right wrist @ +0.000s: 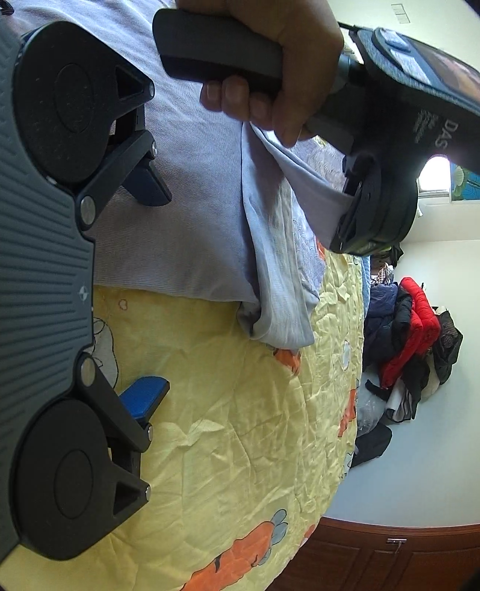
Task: Fold small clothes
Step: 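Carry the sleeve across the sweater body toward the folded sleeve, left gripper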
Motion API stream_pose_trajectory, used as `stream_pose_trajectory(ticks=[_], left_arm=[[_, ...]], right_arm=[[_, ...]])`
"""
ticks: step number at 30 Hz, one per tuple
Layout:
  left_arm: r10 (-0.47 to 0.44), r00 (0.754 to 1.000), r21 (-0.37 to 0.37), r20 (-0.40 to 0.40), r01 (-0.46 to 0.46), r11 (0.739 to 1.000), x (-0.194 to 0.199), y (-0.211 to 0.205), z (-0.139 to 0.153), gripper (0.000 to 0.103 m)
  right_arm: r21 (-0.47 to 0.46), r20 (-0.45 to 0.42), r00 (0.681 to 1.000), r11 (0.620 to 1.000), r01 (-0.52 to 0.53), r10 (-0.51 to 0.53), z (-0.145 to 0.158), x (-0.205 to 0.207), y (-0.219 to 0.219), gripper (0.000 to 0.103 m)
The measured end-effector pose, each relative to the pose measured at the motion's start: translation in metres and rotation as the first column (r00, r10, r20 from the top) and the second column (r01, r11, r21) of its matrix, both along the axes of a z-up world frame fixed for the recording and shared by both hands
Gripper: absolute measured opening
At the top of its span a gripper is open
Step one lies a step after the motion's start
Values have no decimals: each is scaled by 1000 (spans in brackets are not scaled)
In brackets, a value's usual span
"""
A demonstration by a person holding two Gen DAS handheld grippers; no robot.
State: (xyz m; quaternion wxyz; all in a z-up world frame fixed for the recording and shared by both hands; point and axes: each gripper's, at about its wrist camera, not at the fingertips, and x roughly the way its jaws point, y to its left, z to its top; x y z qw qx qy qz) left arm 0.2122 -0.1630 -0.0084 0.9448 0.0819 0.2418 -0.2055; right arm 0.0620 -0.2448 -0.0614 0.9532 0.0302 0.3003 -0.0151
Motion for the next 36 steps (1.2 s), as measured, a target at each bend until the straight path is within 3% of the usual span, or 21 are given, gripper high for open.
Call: stream_pose_trajectory(ticks=[19, 26, 33, 36], left_arm=[[-30, 999, 32, -13, 31, 999, 0, -19, -4, 3], [-41, 999, 101, -13, 42, 994, -1, -30, -7, 4], [-59, 998, 124, -24, 61, 990, -2, -40, -4, 4], [-86, 996, 159, -30, 90, 983, -6, -50, -5, 11]], right_arm=[[4, -13, 1000, 1000, -1, 1, -1, 2, 1, 100], [7, -14, 1000, 1000, -2, 2, -2, 2, 1, 101], [7, -14, 1000, 1000, -2, 2, -2, 2, 1, 101], [8, -14, 1000, 1000, -4, 4, -3, 3, 1, 101]])
